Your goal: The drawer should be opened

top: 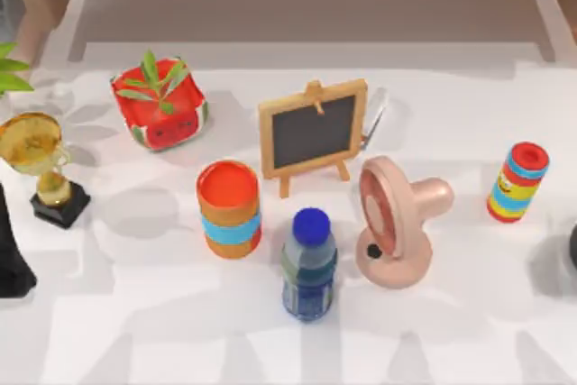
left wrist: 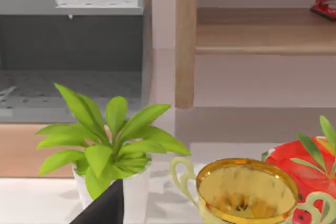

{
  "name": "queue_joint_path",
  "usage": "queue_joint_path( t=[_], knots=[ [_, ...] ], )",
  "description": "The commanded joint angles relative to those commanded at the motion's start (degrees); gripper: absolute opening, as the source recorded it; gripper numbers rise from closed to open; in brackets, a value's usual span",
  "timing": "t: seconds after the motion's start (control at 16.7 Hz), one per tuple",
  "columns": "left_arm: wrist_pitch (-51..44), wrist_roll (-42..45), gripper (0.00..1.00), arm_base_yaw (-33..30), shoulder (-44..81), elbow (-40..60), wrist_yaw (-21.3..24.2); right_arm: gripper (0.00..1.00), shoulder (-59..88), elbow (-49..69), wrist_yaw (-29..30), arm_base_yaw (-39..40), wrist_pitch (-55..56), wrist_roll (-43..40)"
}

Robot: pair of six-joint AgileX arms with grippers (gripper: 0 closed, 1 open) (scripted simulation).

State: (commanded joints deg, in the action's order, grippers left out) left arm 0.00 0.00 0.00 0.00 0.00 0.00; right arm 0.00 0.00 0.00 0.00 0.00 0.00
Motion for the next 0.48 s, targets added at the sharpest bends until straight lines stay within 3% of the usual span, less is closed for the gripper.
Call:
queue_joint_path(
  t=[0.24, 0.48],
  knots=[
    [0.0, 0.0, 1.0, 0.0, 0.0, 0.0, 0.0, 1.0, 2.0, 1.5, -1.5, -1.3, 1.4, -0.1],
    [0.0, 0.0, 1.0, 0.0, 0.0, 0.0, 0.0, 1.0, 13.0, 8.2, -8.2, -7.9, 7.2, 0.0]
  ],
)
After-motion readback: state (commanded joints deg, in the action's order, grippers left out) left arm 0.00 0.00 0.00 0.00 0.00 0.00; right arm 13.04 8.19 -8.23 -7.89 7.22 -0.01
